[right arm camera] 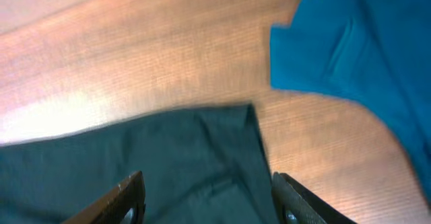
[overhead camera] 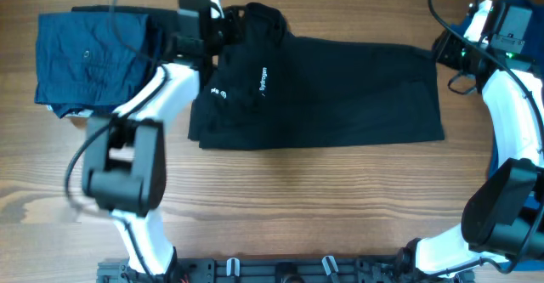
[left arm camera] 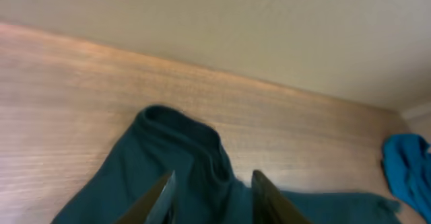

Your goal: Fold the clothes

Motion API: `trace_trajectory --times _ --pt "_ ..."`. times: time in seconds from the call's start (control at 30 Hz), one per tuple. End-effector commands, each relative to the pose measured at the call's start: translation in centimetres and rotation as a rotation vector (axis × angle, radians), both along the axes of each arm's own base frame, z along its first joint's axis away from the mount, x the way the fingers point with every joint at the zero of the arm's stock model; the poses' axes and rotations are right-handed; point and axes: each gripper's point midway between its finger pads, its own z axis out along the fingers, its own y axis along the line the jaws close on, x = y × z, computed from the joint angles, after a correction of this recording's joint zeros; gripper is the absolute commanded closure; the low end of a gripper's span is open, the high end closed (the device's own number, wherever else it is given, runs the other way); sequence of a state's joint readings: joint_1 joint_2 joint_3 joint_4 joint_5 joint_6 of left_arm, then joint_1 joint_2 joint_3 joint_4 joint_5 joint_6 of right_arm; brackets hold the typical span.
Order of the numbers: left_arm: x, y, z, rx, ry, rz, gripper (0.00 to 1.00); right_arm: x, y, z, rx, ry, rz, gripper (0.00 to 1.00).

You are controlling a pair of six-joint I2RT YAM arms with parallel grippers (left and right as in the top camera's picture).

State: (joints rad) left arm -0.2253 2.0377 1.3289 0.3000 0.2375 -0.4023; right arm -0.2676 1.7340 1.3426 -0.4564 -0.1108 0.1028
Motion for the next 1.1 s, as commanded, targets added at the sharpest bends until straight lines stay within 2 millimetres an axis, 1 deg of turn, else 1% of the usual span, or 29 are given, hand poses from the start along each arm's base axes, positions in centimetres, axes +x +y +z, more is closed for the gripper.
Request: trace_trajectory --times 0.0,0.1,0.13,0.2,0.3,0.37,0.4,0.47,0.5,0.57,0.63,0.7,0.73,0.8,0.97,1.03,1.07 --pt "1.4 -0.6 -2.5 -0.016 -0.029 -0.013 0.63 1.6 -0.8 -1.5 -0.027 -0.008 0.008 0.39" --pt "2.6 -0.8 -3.7 -0.013 -0.026 -0.011 0.62 2.8 -1.2 -3.4 -0.026 -0.012 0.007 0.38" --pt "3.0 -0.9 -4.0 -0.013 -0.025 -0.011 0.62 3.2 -1.3 -4.4 -0.025 -0.007 0.007 0.38" --pt "3.4 -1.0 -4.1 -0.013 -0.028 -0.010 0.62 3.6 -1.4 -5.9 -0.021 0.008 0.007 0.37" --pt "4.1 -1.2 -4.0 -0.010 0.004 -0.018 0.68 3.6 -1.4 -8.2 -0.009 0.045 0.006 0.38" --pt "4.1 -1.4 -3.9 0.010 0.088 -0.028 0.72 3.6 -1.4 -9.2 -0.005 0.063 0.007 0.37" --pt "4.1 -1.4 -3.7 0.023 0.119 -0.037 0.73 3.5 -1.4 -9.3 -0.005 0.066 0.008 0.37" --pt "4.0 -1.5 -1.4 0.090 0.193 -0.071 0.74 3.5 -1.6 -9.4 -0.014 0.071 0.000 0.37" --pt "4.0 -1.5 -0.4 0.107 0.201 -0.078 0.74 3.5 -1.7 -9.4 -0.018 0.072 -0.003 0.37" --pt "4.2 -1.4 2.5 0.144 0.202 -0.092 0.74 3.4 -1.8 -9.5 -0.024 0.077 -0.009 0.37" --pt "4.7 -0.9 5.0 0.179 0.186 -0.073 0.75 3.2 -1.8 -9.6 -0.021 0.083 -0.009 0.37" --pt "5.2 -0.3 5.7 0.206 0.169 -0.038 0.75 3.2 -1.8 -9.6 -0.022 0.083 -0.008 0.37" --pt "5.3 -0.1 5.7 0.212 0.168 -0.029 0.74 3.2 -1.8 -9.6 -0.022 0.083 -0.008 0.37" --pt "5.7 -0.2 4.4 0.217 0.180 -0.027 0.74 3.2 -1.8 -9.6 -0.022 0.083 -0.008 0.36" --pt "7.3 -0.6 -1.3 0.223 0.212 -0.030 0.72 3.0 -1.7 -9.8 -0.017 0.097 -0.008 0.36" --pt "7.8 -0.7 -3.5 0.225 0.223 -0.032 0.69 2.8 -1.7 -9.9 -0.015 0.104 -0.008 0.36" --pt "8.0 -0.8 -4.4 0.223 0.229 -0.031 0.65 2.8 -1.6 -9.9 -0.015 0.107 -0.008 0.36"
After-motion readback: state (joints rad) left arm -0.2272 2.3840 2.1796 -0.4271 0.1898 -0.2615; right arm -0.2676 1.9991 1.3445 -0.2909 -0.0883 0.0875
